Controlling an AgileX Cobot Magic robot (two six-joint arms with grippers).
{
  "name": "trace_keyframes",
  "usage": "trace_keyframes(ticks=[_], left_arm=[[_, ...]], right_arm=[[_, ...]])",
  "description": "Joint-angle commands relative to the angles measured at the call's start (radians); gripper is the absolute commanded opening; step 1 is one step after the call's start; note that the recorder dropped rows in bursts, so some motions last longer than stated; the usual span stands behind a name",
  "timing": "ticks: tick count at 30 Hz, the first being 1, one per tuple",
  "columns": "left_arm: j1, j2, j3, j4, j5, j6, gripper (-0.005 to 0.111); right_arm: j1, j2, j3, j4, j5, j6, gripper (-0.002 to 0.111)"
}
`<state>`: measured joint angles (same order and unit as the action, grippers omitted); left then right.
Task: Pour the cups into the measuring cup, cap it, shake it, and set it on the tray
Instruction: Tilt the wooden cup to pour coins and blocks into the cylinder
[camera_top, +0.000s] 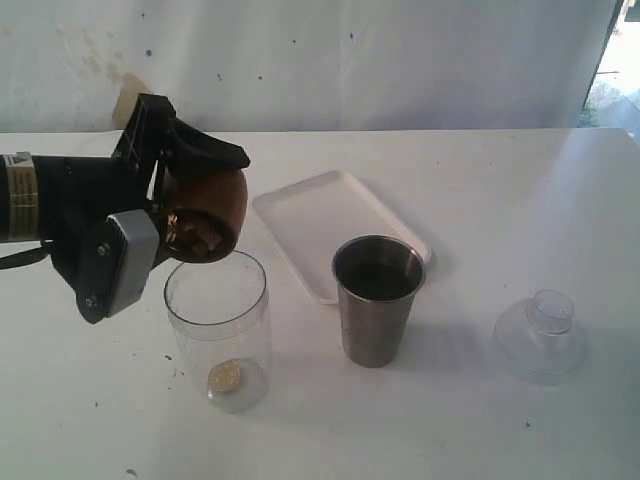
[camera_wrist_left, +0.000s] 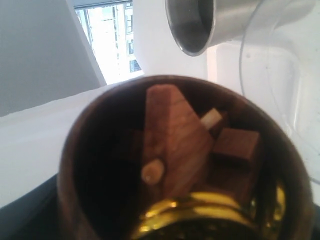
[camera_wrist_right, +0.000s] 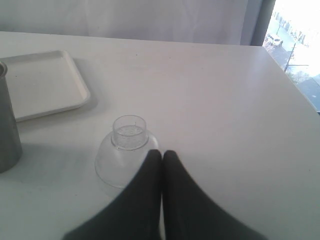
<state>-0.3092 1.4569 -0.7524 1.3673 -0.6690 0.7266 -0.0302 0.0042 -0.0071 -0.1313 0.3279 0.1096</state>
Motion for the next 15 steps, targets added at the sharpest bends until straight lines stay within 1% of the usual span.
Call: trace_keyframes(ticks=[1,6,15], left_arm=[[-0.004,-0.002,-0.006,-0.034,-0.017,0.068,0.000],[-0.004,-0.002,-0.006,-0.083,-0.019,0.109,0.000],[-0.004,-0.002,-0.006,-0.085,-0.042,0.091,0.000]], right_arm=[[0.001,-0.004,0.007,0.002,-0.010,0.000,0.000],[0.001,-0.004,0.007,0.002,-0.010,0.000,0.000],[0.001,-0.004,0.007,0.002,-0.010,0.000,0.000]])
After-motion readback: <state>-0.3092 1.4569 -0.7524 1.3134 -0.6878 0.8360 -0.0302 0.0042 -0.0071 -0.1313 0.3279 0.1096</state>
